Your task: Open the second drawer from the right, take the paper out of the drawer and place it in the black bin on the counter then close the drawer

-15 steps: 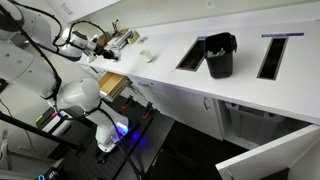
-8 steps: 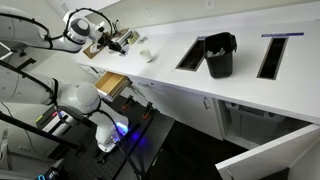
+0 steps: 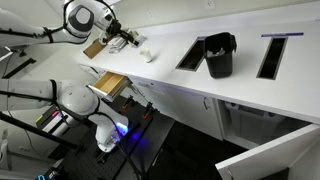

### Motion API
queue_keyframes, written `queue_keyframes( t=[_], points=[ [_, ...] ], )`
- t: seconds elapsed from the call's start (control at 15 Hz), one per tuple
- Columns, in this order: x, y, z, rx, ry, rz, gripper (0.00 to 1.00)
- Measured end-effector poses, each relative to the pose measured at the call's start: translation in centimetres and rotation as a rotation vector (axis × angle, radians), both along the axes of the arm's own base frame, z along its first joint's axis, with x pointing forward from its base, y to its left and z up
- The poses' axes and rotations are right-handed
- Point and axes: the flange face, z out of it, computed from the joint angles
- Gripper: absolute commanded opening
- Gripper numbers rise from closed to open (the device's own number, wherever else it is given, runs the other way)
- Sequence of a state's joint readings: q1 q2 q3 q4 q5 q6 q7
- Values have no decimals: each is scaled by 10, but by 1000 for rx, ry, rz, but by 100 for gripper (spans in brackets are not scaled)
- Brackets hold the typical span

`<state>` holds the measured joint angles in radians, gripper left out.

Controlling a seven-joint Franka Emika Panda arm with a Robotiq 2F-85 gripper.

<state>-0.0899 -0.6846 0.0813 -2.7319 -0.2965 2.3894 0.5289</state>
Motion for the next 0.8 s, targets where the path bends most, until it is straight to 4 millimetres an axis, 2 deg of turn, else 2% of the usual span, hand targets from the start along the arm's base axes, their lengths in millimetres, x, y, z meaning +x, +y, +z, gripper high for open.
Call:
queue_keyframes(
  t=[0.27, 0.47, 0.6, 0.8],
  points=[
    [-3, -69, 5, -38, -54, -185, 1],
    [-6, -108, 7, -93, -115, -303, 1],
    [-8, -123, 4, -114, -123, -337, 3],
    [-7, -121, 4, -112, -122, -331, 1]
  ],
)
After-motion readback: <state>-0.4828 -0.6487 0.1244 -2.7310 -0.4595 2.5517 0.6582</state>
